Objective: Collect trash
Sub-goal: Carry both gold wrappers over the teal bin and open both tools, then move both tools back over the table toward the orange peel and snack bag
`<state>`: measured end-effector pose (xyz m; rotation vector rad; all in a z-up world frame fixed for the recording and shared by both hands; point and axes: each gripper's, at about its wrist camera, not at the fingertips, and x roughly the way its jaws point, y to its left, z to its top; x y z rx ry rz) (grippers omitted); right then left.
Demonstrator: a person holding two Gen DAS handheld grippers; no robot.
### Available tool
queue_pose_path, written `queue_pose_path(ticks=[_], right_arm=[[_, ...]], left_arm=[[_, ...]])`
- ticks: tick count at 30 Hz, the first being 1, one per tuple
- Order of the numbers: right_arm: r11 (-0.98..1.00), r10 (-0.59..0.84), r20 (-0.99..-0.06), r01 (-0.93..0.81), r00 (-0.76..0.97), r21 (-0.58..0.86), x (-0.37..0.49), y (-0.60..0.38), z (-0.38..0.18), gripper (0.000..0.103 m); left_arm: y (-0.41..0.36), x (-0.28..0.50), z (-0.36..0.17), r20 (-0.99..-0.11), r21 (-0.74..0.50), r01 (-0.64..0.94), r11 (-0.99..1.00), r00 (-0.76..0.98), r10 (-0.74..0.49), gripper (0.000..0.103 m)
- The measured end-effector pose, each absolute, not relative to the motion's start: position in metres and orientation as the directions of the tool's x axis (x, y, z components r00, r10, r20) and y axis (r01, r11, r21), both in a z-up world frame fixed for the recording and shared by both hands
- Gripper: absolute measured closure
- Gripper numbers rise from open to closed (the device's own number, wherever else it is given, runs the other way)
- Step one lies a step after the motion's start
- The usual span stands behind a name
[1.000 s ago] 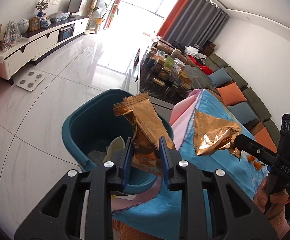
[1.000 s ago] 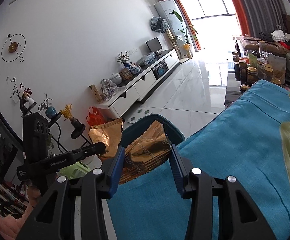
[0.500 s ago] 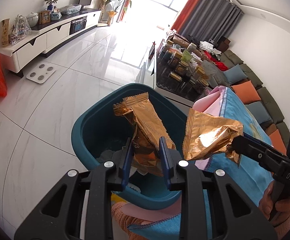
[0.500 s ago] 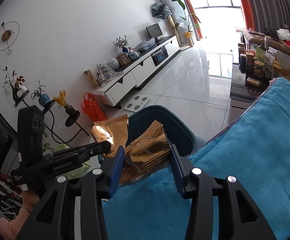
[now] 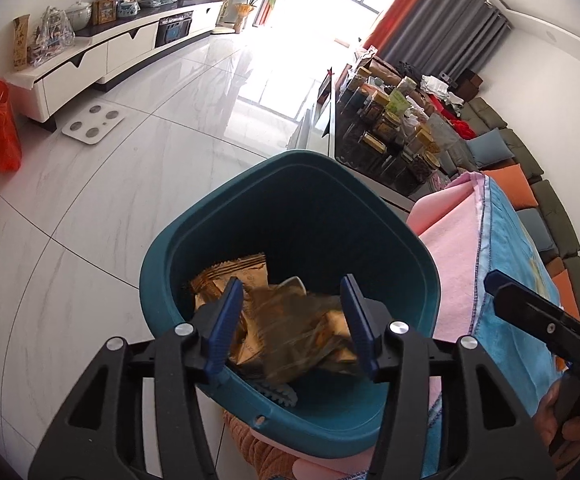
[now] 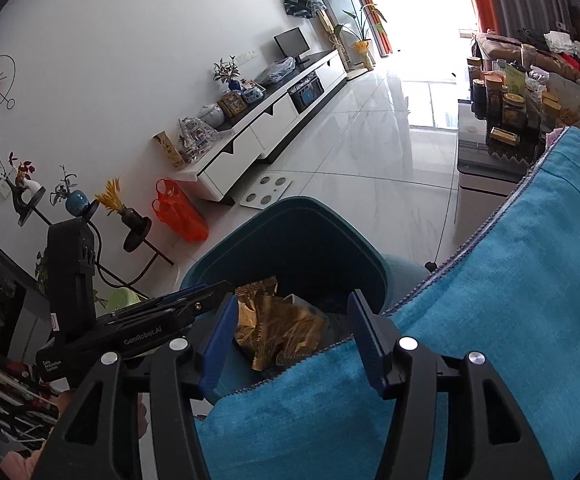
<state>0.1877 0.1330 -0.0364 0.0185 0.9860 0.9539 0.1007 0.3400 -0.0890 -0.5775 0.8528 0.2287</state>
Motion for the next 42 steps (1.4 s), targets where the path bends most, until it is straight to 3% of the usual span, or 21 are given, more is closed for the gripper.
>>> queue_pose_path(ticks=[5, 14, 27, 42], right_arm=[[0.604, 0.699, -0.688, -0.676, 0.194, 0.423, 0.185, 0.116, -0.034, 0.049], [0.580, 0.741, -0.634, -0.686, 0.220, 0.440, 0.170, 0.074, -0.018, 0.048], [0.631, 0.741, -0.573, -0.656, 0.351, 0.414, 0.130, -0.025, -0.003, 0.048], [0.829, 0.558, -0.548, -0.391, 0.623, 0.400, 0.106, -0.198, 0.001, 0.048]], left_arm=[[0.337, 0.097, -0.088, -0.750, -0.402, -0.406, 0.821, 0.660, -0.041, 0.053], [0.304, 0.081, -0.054, -0.675, -0.381, -0.297, 0.876, 0.737, -0.044, 0.044], [0.202, 0.074, -0.016, -0.570, -0.383, 0.013, 0.924, 0.784, -0.247, 0.035], [0.069, 0.103, -0.026, -0.607, -0.355, 0.303, 0.885, 0.645, -0.464, 0.035]])
